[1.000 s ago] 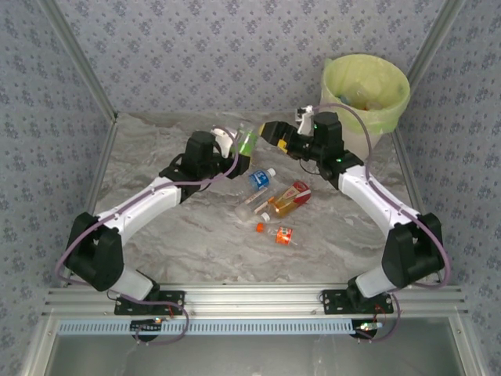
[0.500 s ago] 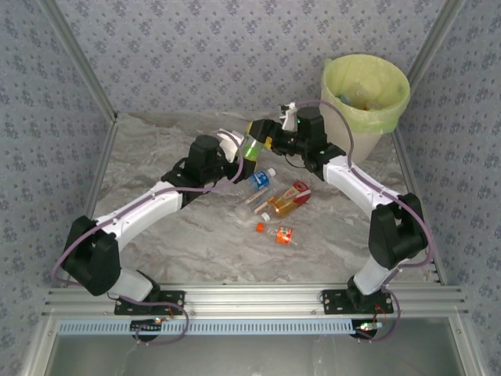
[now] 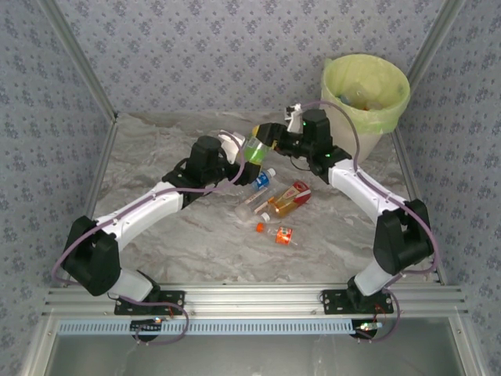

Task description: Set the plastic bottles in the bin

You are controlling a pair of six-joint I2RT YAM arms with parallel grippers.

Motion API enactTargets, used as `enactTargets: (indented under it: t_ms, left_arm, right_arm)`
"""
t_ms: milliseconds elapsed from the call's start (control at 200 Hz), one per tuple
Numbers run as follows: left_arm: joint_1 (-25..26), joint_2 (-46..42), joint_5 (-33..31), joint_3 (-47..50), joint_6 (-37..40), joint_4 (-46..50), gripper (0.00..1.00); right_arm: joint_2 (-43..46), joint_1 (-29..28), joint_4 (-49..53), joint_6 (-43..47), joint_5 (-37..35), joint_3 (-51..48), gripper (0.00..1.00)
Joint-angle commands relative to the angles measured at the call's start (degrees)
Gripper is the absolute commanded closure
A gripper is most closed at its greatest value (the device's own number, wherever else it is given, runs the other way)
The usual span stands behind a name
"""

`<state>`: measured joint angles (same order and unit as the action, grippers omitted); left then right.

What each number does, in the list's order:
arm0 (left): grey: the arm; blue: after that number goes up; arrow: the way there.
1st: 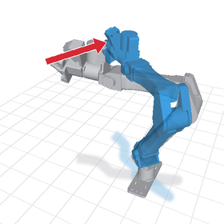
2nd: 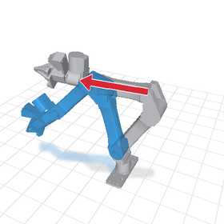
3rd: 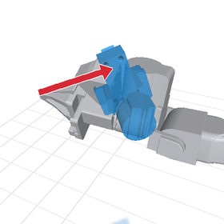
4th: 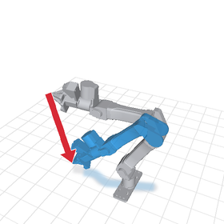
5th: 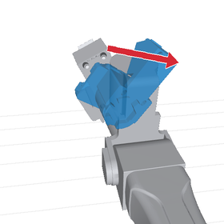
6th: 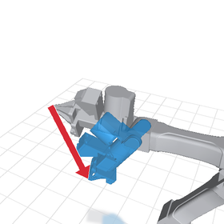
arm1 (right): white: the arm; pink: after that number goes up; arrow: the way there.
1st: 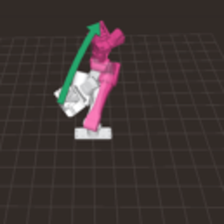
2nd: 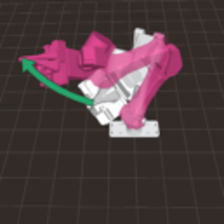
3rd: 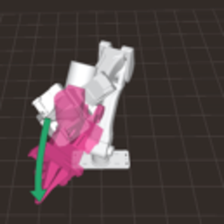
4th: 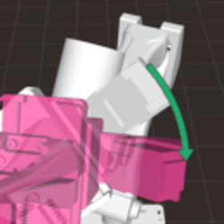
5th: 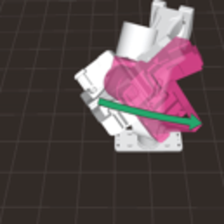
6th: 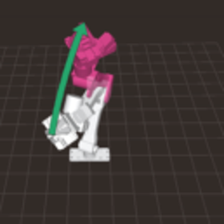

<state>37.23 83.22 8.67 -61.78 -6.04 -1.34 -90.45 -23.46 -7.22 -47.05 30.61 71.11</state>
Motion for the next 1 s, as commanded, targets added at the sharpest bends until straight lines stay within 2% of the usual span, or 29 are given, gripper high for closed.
enactTargets:
  t_ms: [0, 55, 215, 290, 500, 755, 994]
  left_arm:
    - [-0.6, -3.4, 3.0, -1.0, -2.3, -1.0, 0.07]
    - [-0.9, -5.1, 3.5, 0.5, -3.8, -2.3, 0.01]
    - [-3.0, -10.0, 3.8, 5.4, -7.8, -3.3, 0.01]
    - [-2.9, -12.1, -1.0, 6.8, -7.4, -1.9, 0.01]
    - [-3.3, -15.0, -8.0, 8.3, -7.7, -0.3, 0.01]
    - [-3.9, -19.1, -10.3, 9.3, -9.1, 5.7, 0.01]
    - [-6.0, -25.0, -17.0, 16.4, -16.8, 5.7, 0.01]
  right_arm:
    - [4.5, 2.2, 3.4, 4.1, -3.0, -0.7, 0.53]
    - [5.8, 3.2, 4.6, 5.2, -3.6, -1.0, 0.54]
    - [9.1, 6.8, 6.5, 6.9, -5.7, -1.9, 0.55]
    - [10.4, 8.3, 8.2, 8.6, -6.7, -1.2, 0.55]
    - [12.2, 11.9, 10.8, 12.9, -8.3, 2.2, 0.56]
    - [11.6, 15.8, 13.5, 19.4, -10.4, 11.3, 0.56]
    - [5.6, 18.9, 18.3, 27.7, -14.6, 25.0, 0.56]
